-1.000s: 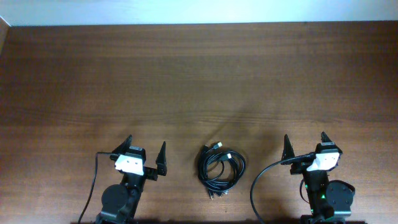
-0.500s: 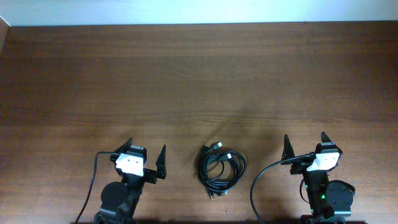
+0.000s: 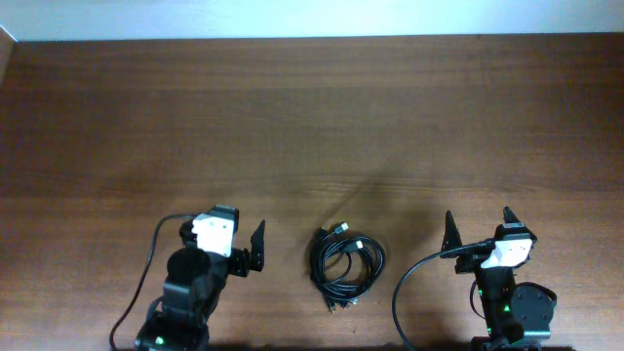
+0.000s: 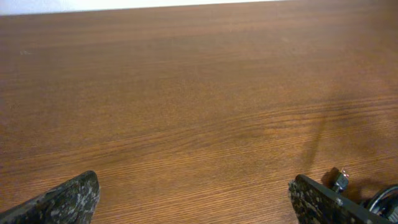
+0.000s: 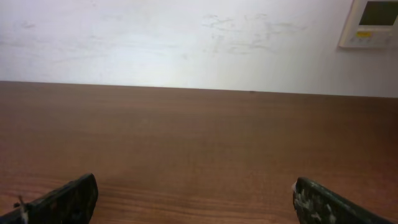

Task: Untangle cables
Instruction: 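Move the left gripper forward and right toward the black cable bundle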

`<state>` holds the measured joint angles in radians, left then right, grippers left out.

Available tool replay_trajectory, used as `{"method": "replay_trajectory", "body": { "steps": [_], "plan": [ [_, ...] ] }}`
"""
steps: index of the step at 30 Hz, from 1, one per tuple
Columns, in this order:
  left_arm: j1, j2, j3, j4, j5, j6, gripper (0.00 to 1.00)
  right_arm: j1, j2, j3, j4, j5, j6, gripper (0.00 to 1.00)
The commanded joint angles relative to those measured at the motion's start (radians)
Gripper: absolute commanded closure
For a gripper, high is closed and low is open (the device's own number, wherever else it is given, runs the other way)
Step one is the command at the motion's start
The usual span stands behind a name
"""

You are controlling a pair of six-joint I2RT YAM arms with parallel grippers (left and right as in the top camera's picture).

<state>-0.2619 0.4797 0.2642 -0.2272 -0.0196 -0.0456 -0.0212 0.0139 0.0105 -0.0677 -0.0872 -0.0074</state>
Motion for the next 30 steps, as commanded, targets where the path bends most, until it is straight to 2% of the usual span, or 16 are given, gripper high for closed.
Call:
{"method": "replay_trajectory", "body": {
  "steps": [1,8,14,30],
  "plan": [
    [0.005,0.138,0.085,0.0,0.024,0.016,0.01,0.008,-0.008,-0.005,-0.007,0.013,0.0,0.01],
    [0.005,0.437,0.243,-0.072,0.043,0.016,0.01,0.008,-0.008,-0.005,-0.007,0.013,0.0,0.01],
    [0.005,0.57,0.326,-0.133,0.051,0.016,0.01,0.008,-0.008,-0.005,-0.007,0.013,0.0,0.01],
    [0.005,0.629,0.37,-0.193,0.066,0.021,0.01,0.008,-0.008,-0.005,-0.007,0.013,0.0,0.01]
  ]
}}
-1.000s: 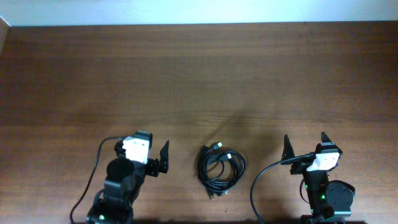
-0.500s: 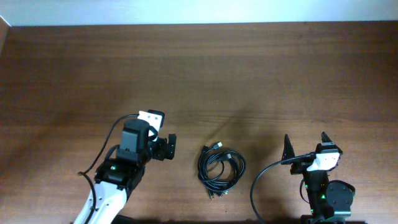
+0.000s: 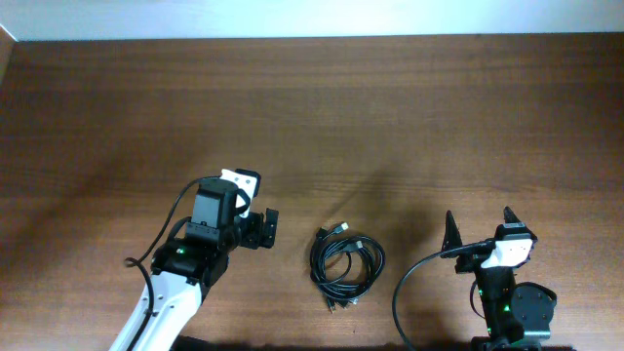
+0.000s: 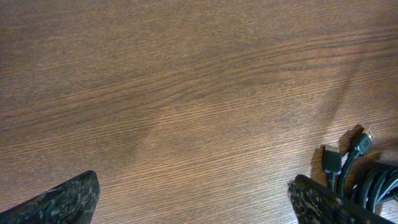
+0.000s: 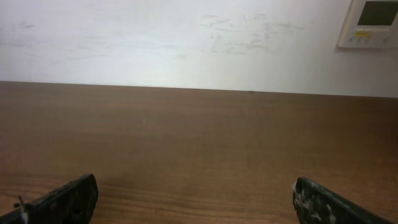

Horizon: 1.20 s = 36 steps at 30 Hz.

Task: Untangle cables
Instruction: 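Move the left gripper forward and right toward the black cable bundle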

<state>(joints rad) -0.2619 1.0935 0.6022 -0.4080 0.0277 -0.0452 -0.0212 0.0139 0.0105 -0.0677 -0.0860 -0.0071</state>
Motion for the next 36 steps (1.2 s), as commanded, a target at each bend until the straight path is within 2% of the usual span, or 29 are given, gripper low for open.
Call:
{"method": "replay_trajectory", "body": {
  "steps": [1,10,28,36],
  "plan": [
    [0.005,0.024,0.038,-0.017,0.019,0.02,0.01,0.008,-0.008,-0.005,-0.007,0.012,0.0,0.01],
    [0.003,0.22,0.145,-0.062,0.048,0.042,0.01,0.008,-0.008,-0.005,-0.007,0.012,0.0,0.01],
    [0.003,0.223,0.145,-0.027,0.049,0.035,0.01,0.008,-0.008,-0.005,-0.007,0.012,0.0,0.01],
    [0.003,0.223,0.145,-0.027,0.245,0.034,0.01,0.008,-0.008,-0.005,-0.007,0.012,0.0,0.01]
  ]
}}
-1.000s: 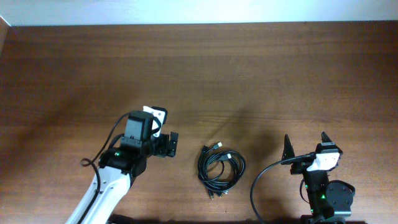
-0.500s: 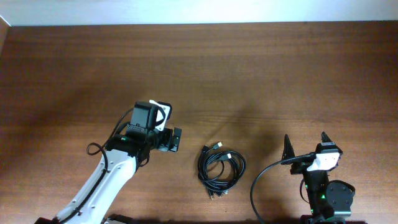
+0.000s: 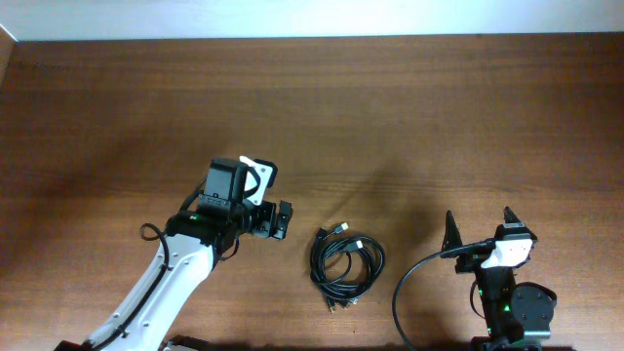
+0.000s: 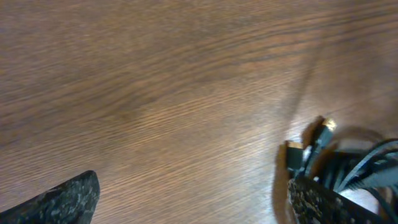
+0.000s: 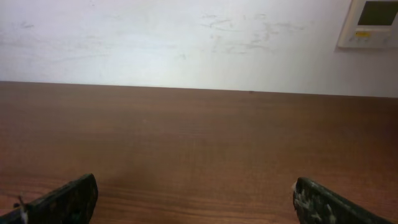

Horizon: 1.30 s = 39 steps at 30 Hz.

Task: Untangle cables
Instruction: 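Move the left gripper forward and right toward the black cable bundle, then close the left gripper on the cable bundle's coils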

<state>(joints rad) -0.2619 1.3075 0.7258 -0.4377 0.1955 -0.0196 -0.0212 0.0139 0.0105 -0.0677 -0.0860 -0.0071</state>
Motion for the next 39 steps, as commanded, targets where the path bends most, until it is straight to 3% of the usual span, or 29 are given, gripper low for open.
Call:
{"method": "replay_trajectory", "body": {
  "steps": [1,13,22,32,39],
  "plan": [
    [0.003,0.009,0.021,0.003,0.079,0.008,0.01,0.008,-0.008,-0.005,-0.007,0.012,0.0,0.01],
    [0.003,0.009,0.021,0.183,0.105,0.009,0.01,0.008,-0.008,-0.005,-0.007,0.012,0.0,0.01],
    [0.0,0.027,0.019,0.158,0.129,0.039,0.01,0.008,-0.008,-0.005,-0.007,0.012,0.0,0.01],
    [-0.256,0.029,0.019,-0.023,0.137,0.042,0.01,0.008,-0.008,-0.005,-0.007,0.013,0.0,0.01],
    [-0.273,0.098,0.015,-0.136,0.07,-0.134,0.01,0.008,-0.008,-0.005,-0.007,0.012,0.0,0.01]
  ]
}}
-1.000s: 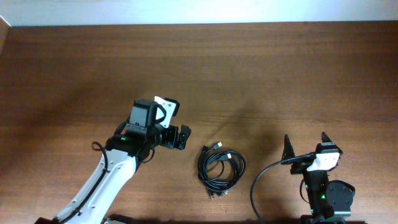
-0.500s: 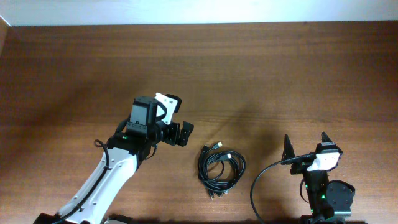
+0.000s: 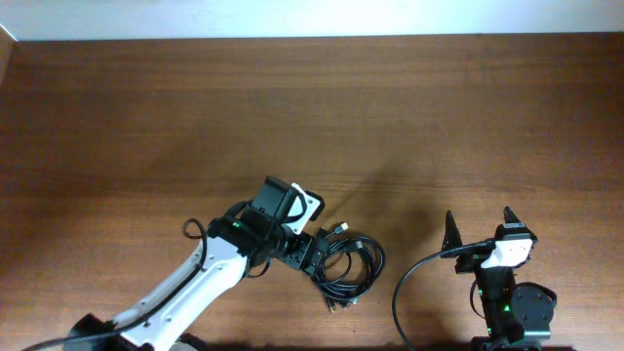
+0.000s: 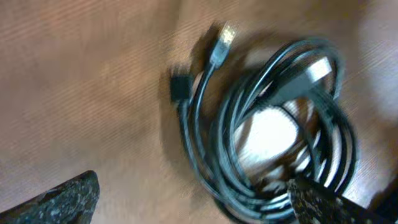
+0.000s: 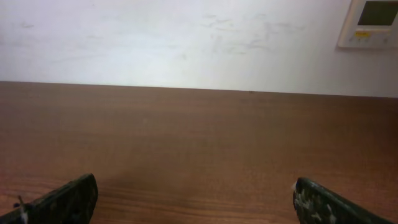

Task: Untangle cables
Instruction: 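Close the left gripper on the cable bundle's coils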

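Note:
A coil of tangled black cables (image 3: 348,263) lies on the wooden table near the front centre; its plug ends stick out at the upper left (image 3: 336,230) and at the bottom. My left gripper (image 3: 310,255) hangs open at the coil's left edge; in the left wrist view the blurred coil (image 4: 273,124) fills the right half, with one finger (image 4: 317,200) over its strands and the other (image 4: 59,199) over bare wood. My right gripper (image 3: 478,231) stands open at the front right, nothing between its fingers (image 5: 62,202).
The brown wooden table (image 3: 312,117) stretches back to a white wall (image 5: 186,37), which carries a small control panel (image 5: 370,22) at the right. A black lead (image 3: 409,283) loops on the table beside the right arm's base.
My left gripper has moved right and down from beside the coil to its left edge, still open. The cables and the right arm have not moved.
Both arms stood parked at the front with grippers open, the coil between them. Then the left arm was raised and reached forward, then nearer the coil on its left. Now its open gripper is at the coil's left edge. The right arm stayed still.

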`<state>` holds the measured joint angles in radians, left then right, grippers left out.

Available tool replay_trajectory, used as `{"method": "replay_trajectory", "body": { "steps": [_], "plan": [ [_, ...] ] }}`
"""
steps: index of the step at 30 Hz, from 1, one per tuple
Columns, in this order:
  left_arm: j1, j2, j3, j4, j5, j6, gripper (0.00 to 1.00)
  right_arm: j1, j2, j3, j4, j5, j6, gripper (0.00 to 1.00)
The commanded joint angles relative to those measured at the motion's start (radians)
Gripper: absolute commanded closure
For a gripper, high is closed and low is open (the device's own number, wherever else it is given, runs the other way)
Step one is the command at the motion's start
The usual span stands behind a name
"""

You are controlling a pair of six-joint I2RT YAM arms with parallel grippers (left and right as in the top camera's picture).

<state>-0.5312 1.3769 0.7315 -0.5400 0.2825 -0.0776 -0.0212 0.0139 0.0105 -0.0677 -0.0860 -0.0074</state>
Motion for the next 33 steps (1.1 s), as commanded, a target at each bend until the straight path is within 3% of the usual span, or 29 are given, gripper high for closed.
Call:
{"method": "replay_trajectory", "body": {
  "steps": [1,11,16,21,26,30,33],
  "plan": [
    [-0.004,0.04,0.009,-0.05,-0.016,-0.089,0.01,0.008,-0.008,-0.005,-0.007,0.012,0.0,0.01],
    [-0.065,0.065,0.009,-0.043,-0.018,-0.144,0.01,0.008,-0.008,-0.005,-0.007,0.012,0.0,0.01],
    [-0.172,0.065,0.009,-0.026,-0.12,-0.225,0.01,0.008,-0.008,-0.005,-0.007,0.012,0.0,0.01],
    [-0.173,0.065,0.009,-0.007,-0.149,-0.225,0.0,0.008,-0.008,-0.005,-0.007,0.012,0.0,0.01],
    [-0.173,0.084,0.006,-0.006,-0.149,-0.249,0.09,0.008,-0.008,-0.005,-0.007,0.012,0.0,0.01],
    [-0.173,0.12,0.006,-0.028,-0.139,-0.252,0.0,0.008,-0.008,-0.005,-0.007,0.012,0.0,0.01],
    [-0.173,0.123,0.006,-0.027,-0.114,-0.299,0.01,0.008,-0.008,-0.005,-0.007,0.012,0.0,0.01]
  ]
}}
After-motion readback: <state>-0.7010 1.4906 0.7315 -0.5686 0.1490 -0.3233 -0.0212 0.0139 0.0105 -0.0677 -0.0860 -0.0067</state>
